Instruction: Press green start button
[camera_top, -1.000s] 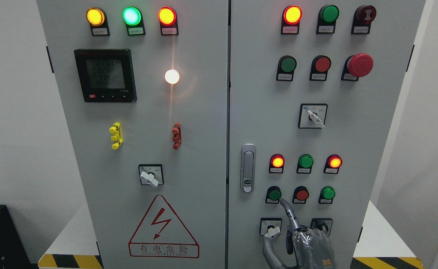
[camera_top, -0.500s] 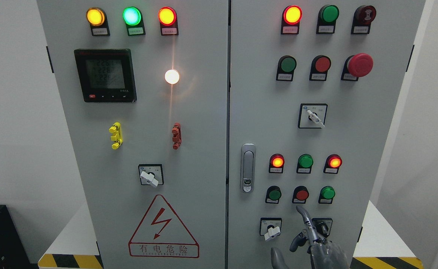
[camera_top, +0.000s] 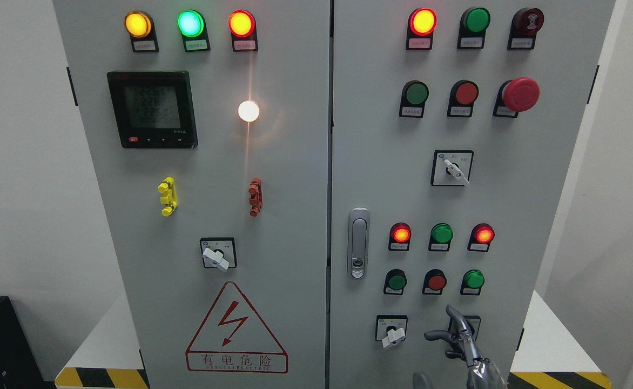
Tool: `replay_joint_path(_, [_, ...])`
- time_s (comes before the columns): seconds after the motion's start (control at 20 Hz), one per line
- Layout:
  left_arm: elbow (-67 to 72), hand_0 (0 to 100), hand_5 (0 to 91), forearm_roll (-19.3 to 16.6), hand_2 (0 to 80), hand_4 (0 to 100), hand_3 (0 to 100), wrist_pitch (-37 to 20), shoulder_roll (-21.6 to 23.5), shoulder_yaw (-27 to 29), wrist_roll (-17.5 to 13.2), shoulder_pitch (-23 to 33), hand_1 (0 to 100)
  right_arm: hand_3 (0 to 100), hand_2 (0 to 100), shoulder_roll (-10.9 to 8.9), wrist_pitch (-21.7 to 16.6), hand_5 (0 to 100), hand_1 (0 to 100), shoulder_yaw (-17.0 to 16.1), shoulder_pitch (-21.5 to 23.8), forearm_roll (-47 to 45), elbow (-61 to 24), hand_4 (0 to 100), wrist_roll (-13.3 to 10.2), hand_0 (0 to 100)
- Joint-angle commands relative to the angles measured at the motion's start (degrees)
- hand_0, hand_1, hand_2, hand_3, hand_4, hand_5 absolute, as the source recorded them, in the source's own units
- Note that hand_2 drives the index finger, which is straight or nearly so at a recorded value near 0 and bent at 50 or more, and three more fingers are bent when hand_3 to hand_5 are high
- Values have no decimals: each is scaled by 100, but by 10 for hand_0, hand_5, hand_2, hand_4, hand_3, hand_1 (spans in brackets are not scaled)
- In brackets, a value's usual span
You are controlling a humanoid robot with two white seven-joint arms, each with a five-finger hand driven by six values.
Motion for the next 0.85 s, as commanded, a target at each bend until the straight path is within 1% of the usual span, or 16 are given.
replay_joint_path(0.0, [-158, 120, 0, 0, 0, 0, 0, 4, 0, 0, -4, -132, 556, 30, 0, -5, 100, 0, 42, 300, 93, -976, -375, 0, 94, 0])
replay_joint_path(0.1, [-158, 120, 0, 0, 0, 0, 0, 4, 0, 0, -4, -132, 556, 18, 0, -5, 118, 0, 41, 317, 93, -1099, -375, 0, 287, 0])
replay_joint_path(0.15, [-158, 120, 0, 0, 0, 0, 0, 4, 0, 0, -4, -132, 556, 5, 0, -5, 118, 0, 41, 317, 93, -1126, -375, 0, 314, 0])
replay_joint_path(0.4, [-158, 120, 0, 0, 0, 0, 0, 4, 0, 0, -4, -132, 556, 0, 0, -5, 118, 0, 36, 353, 93, -1161, -375, 0, 332, 0])
replay_joint_path(0.8, [-158, 120, 0, 0, 0, 0, 0, 4, 9, 0, -4, -132, 556, 0, 0, -5, 118, 0, 27, 405, 136, -1539, -375, 0, 332, 0])
